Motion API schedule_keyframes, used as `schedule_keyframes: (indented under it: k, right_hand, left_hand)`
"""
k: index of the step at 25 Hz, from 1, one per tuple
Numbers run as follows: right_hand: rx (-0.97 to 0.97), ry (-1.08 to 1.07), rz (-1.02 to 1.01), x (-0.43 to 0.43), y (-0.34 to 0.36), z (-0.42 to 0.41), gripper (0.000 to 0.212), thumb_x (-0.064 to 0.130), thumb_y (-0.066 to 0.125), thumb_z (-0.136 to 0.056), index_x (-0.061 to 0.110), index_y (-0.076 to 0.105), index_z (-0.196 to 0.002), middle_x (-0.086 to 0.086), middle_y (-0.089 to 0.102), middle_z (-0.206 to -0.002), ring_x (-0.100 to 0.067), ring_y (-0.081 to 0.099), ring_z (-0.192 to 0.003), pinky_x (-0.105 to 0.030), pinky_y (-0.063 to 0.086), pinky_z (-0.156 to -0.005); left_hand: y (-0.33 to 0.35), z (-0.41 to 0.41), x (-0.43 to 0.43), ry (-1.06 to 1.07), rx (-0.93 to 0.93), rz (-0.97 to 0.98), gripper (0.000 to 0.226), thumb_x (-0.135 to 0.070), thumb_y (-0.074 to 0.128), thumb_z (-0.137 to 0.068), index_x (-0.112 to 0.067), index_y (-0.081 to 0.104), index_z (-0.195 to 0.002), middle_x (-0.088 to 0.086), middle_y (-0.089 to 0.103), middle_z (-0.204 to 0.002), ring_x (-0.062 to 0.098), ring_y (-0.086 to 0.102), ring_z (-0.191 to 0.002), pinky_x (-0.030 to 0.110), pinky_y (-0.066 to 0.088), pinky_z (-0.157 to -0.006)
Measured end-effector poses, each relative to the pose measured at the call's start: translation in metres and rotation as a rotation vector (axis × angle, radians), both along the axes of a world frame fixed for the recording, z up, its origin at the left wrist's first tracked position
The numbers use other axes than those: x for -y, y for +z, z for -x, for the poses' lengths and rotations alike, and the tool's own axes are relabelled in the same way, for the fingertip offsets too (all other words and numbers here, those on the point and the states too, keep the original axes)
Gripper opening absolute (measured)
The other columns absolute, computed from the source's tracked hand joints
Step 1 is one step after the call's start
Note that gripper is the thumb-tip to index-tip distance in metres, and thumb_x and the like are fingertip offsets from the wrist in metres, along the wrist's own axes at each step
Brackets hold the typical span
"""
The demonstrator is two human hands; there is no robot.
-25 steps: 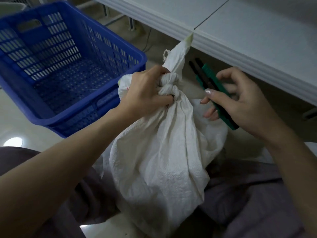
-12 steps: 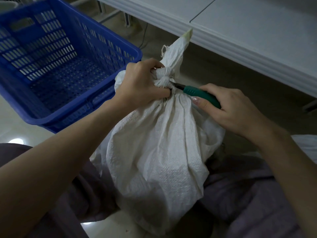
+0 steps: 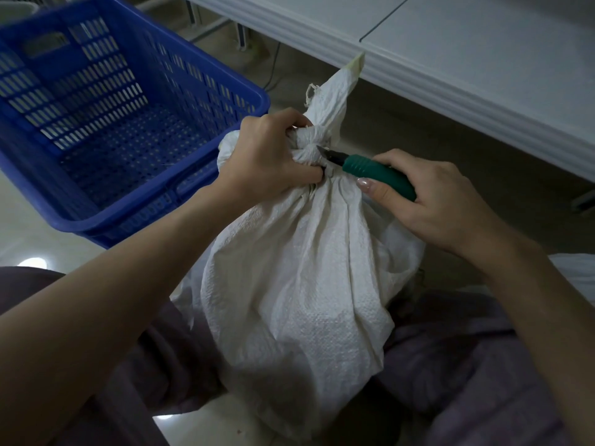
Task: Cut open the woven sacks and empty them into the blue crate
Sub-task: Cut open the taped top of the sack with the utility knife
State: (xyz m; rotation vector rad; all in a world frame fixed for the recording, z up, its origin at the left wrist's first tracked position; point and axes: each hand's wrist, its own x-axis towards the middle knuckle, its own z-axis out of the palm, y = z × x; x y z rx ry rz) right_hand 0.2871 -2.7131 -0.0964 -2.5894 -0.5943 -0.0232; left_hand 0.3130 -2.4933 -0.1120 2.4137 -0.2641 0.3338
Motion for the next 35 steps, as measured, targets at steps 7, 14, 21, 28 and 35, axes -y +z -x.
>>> schedule_keyframes:
  k: [7, 14, 21, 28, 35]
  right_hand:
    - [-0.051, 0.007, -0.05, 0.0001, -0.0012, -0.0029, 0.033, 0.052, 0.052, -0.09, 0.029, 0.062, -0.111, 0.011, 0.064, -0.085, -0.013, 0.059, -0.076, -0.041, 0.05, -0.069]
    - [0.001, -0.046, -0.084, -0.0004, -0.0055, -0.0034, 0.042, 0.06, 0.048, -0.084, 0.034, 0.063, -0.113, 0.015, 0.065, -0.087, -0.011, 0.06, -0.078, -0.037, 0.051, -0.068]
    - [0.0, -0.058, -0.112, 0.0027, -0.0078, -0.002, 0.043, 0.059, 0.047, -0.082, 0.033, 0.064, -0.112, 0.015, 0.065, -0.089, -0.01, 0.06, -0.079, -0.038, 0.051, -0.068]
    - [0.023, -0.053, -0.118, 0.0013, -0.0083, -0.0021, 0.048, 0.065, 0.044, -0.082, 0.032, 0.063, -0.112, 0.014, 0.066, -0.09, -0.01, 0.061, -0.079, -0.038, 0.051, -0.068]
    - [0.024, -0.071, -0.161, 0.0038, -0.0031, 0.0005, 0.05, 0.066, 0.043, -0.081, 0.032, 0.062, -0.112, 0.015, 0.064, -0.089, -0.007, 0.059, -0.078, -0.039, 0.051, -0.067]
  left_hand:
    - [0.0012, -0.0014, 0.0001, -0.014, 0.01, -0.001, 0.053, -0.042, 0.07, -0.054, -0.012, 0.066, -0.098, -0.009, 0.061, -0.078, 0.003, 0.054, -0.068, 0.002, 0.033, -0.068]
    - [0.0029, -0.0028, 0.0018, -0.007, 0.006, -0.021, 0.053, -0.039, 0.07, -0.054, -0.011, 0.066, -0.099, -0.006, 0.063, -0.079, 0.007, 0.056, -0.07, 0.005, 0.035, -0.067]
    - [0.0019, -0.0027, 0.001, -0.005, 0.004, -0.006, 0.051, -0.038, 0.07, -0.055, -0.012, 0.066, -0.098, -0.007, 0.062, -0.077, 0.002, 0.052, -0.06, 0.004, 0.035, -0.066]
    - [0.0028, -0.0036, 0.0, -0.006, 0.013, 0.0, 0.061, -0.051, 0.06, -0.05, -0.013, 0.065, -0.097, -0.001, 0.067, -0.078, 0.01, 0.058, -0.07, 0.007, 0.035, -0.069]
    - [0.0026, -0.0046, 0.0016, -0.01, 0.012, -0.005, 0.054, -0.041, 0.07, -0.054, -0.011, 0.065, -0.099, -0.001, 0.067, -0.081, 0.007, 0.058, -0.071, 0.004, 0.035, -0.067]
